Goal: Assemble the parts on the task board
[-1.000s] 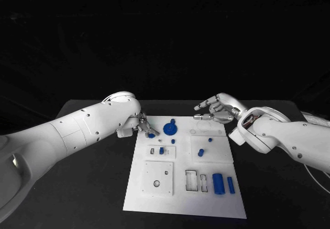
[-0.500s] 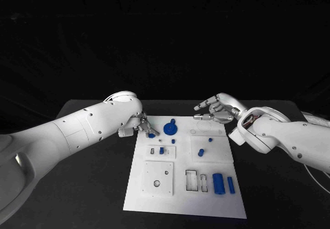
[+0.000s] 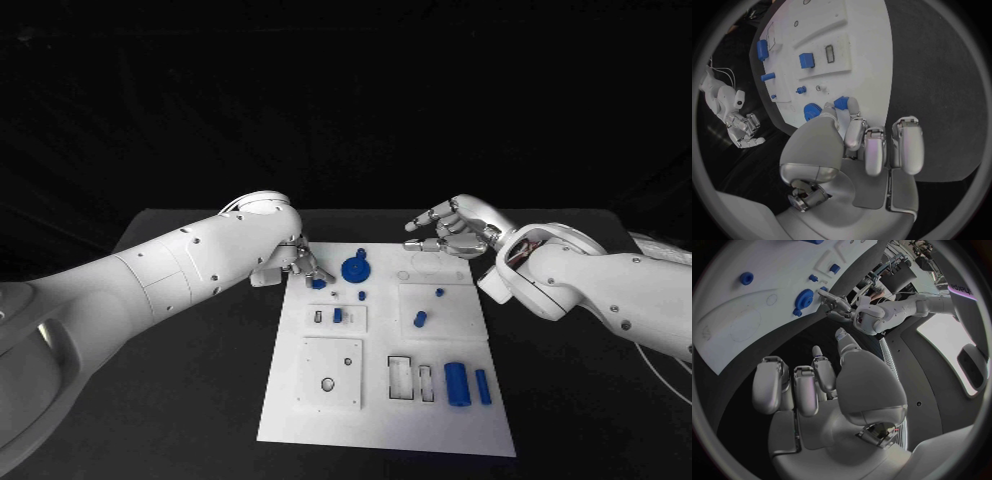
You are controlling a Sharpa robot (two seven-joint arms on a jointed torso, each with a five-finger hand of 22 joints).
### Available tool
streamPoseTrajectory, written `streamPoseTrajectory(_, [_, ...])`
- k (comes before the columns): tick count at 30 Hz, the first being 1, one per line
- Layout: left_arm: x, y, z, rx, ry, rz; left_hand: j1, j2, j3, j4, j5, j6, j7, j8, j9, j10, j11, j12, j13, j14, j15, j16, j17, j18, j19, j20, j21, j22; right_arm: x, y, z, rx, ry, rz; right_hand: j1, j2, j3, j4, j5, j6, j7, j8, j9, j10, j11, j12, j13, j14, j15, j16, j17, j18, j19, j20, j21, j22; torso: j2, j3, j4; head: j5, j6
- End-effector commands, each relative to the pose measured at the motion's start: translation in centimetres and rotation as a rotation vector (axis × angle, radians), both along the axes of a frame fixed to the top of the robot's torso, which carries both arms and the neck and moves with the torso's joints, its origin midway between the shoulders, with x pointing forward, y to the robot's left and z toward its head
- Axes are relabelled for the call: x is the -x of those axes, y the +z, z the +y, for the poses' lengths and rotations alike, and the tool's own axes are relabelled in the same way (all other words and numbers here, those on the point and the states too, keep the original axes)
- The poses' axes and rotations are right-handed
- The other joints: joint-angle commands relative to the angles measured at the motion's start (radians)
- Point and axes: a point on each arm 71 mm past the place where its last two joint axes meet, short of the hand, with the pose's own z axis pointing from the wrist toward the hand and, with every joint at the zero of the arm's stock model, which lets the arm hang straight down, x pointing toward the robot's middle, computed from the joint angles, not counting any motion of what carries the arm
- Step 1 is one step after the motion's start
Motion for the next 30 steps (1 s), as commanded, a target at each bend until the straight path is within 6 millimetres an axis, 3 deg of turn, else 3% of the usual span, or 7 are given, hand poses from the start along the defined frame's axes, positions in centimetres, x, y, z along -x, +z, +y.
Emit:
streamPoseTrajectory(1, [0.33,-0.68,-0.08,-0.04,0.003,0.023,0.001,0.006,-0.007,0.0,-0.002,0.007,-0.003,-0.003,0.001,0.009,0.002,0.004,0.003,0.105,-0.007,0.003,0.263,-0.007,0.063,-0.005,0.007,0.129,0.08,-0.07,0.19,0.002,0.018,0.006,-0.003,0.007,-0.008,0.0,0.006,-0.001,-0.004,0.004,0.002,-0.006,0.001,0.0,0.078,0.067,0.005,-0.007,0.11,0.007,-0.005,0.002,-0.005,0.0,-0.001,0.0009,0.0004,0.0,-0.001])
streamPoseTrajectory(16, [0.36,-0.76,-0.23,-0.078,0.0,0.023,0.02,0.009,0.004,-0.007,-0.002,0.015,-0.008,0.004,0.006,0.021,-0.002,0.018,0.02,0.105,-0.009,0.003,0.263,-0.009,0.067,-0.008,0.016,0.141,0.09,-0.09,0.23,0.004,0.022,0.009,-0.004,0.007,-0.009,0.001,0.006,-0.001,-0.004,0.004,0.002,-0.006,0.001,0.0,0.078,0.067,0.005,-0.007,0.109,0.007,-0.005,0.002,-0.005,0.0,-0.001,0.0005,0.0007,0.001,-0.002])
streamPoseTrajectory(30, [0.34,-0.71,-0.38,-0.075,0.007,-0.001,0.093,0.0,0.072,-0.036,0.006,0.019,-0.013,0.007,0.009,0.032,-0.007,0.024,0.034,0.105,-0.012,0.003,0.263,-0.011,0.068,-0.011,0.02,0.147,0.09,-0.09,0.25,0.003,0.023,0.009,-0.004,0.007,-0.01,0.001,0.006,0.0,-0.004,0.004,0.002,-0.006,0.001,0.0,0.078,0.067,0.005,-0.008,0.108,0.007,-0.005,0.002,-0.005,0.0,-0.002,0.0001,0.001,0.0,-0.002])
